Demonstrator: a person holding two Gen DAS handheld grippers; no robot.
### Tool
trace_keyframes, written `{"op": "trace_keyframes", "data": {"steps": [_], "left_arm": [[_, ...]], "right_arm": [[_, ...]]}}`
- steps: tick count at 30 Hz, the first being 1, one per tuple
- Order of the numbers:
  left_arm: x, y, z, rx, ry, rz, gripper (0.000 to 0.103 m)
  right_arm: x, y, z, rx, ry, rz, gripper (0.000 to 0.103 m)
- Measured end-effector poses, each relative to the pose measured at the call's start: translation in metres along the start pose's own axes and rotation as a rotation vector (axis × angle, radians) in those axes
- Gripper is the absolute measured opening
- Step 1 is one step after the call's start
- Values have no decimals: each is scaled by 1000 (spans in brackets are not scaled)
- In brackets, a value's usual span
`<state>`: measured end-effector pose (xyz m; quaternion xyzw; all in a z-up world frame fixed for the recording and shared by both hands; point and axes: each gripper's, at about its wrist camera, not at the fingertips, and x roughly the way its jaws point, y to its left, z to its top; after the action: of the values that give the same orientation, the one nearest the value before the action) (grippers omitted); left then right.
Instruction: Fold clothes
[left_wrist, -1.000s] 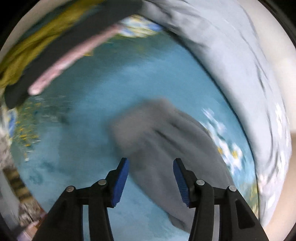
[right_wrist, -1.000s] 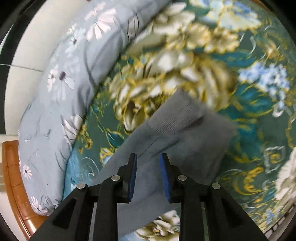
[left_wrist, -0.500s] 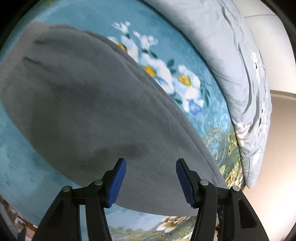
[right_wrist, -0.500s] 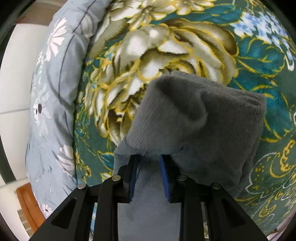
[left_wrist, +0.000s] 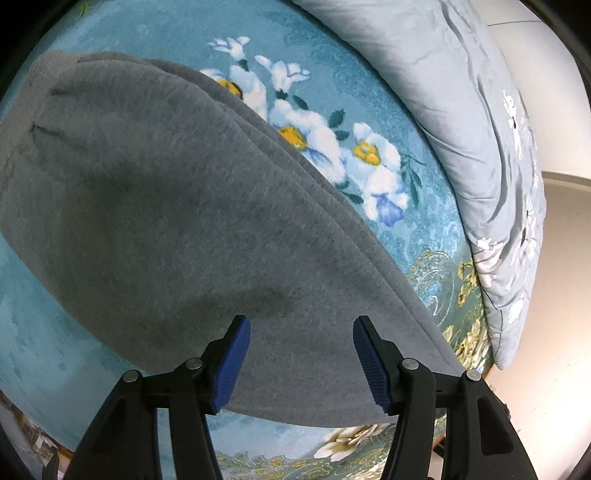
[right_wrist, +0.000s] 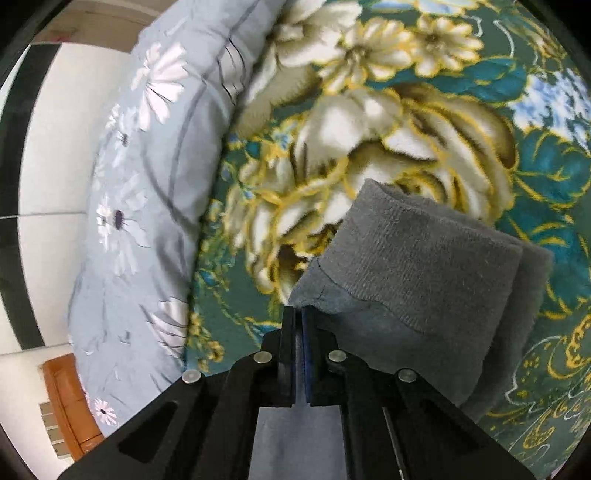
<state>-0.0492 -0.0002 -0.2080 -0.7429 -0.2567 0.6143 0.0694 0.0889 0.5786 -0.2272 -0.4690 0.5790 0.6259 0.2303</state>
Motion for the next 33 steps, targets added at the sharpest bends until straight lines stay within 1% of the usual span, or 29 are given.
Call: {"op": "trace_keyframes", "data": {"steps": [1,3,4,5,7,9,13,15,17,21,22,24,26,29,31,33], "left_arm": [[0,-1,-1,3,3,-2,62],[-1,-3,-4,12,7,-6,62],[-3,-3,-4,18,8,-6,62],[-5,-4,-5,22,8,-7,63],[-6,-2,-8,20,10,-9,63],[-6,1,-11,9,13,-13,63],[1,1,-18,-2,25,-12,64],[4,-2,-21,5,36,-3,64],[5,-5,-26,14,45,0,64],[5,-12,-33,33,50,7,64],[5,-13,-34,35,51,9,64],[5,-15,-37,39,53,12,64],[5,-17,-39,40,55,13,64],[5,-19,-41,41,53,9,64],[6,-19,-42,41,54,8,64],[8,-19,-44,40,57,8,64]], "right_arm": [[-1,0,1,-2,9,9,6],[-12,1,1,-20,8,48,6],[-21,1,1,-36,-2,66,9],[-35,1,0,-59,-21,81,19],[-62,-10,-2,-90,-70,73,31],[-83,-24,-4,-106,-107,50,31],[-85,-63,-11,-64,-72,-11,31],[-79,-79,-16,-20,-54,-15,31],[-63,-87,-14,10,-42,-11,31],[-46,-89,-9,33,-47,6,31],[-44,-87,-6,33,-51,10,30],[-44,-85,-6,32,-47,47,9],[-56,-80,-7,9,-66,71,6],[-81,-81,-10,-7,-119,74,5],[-84,-89,-11,-2,-121,40,5],[-71,-98,-13,5,-86,-13,6]]}}
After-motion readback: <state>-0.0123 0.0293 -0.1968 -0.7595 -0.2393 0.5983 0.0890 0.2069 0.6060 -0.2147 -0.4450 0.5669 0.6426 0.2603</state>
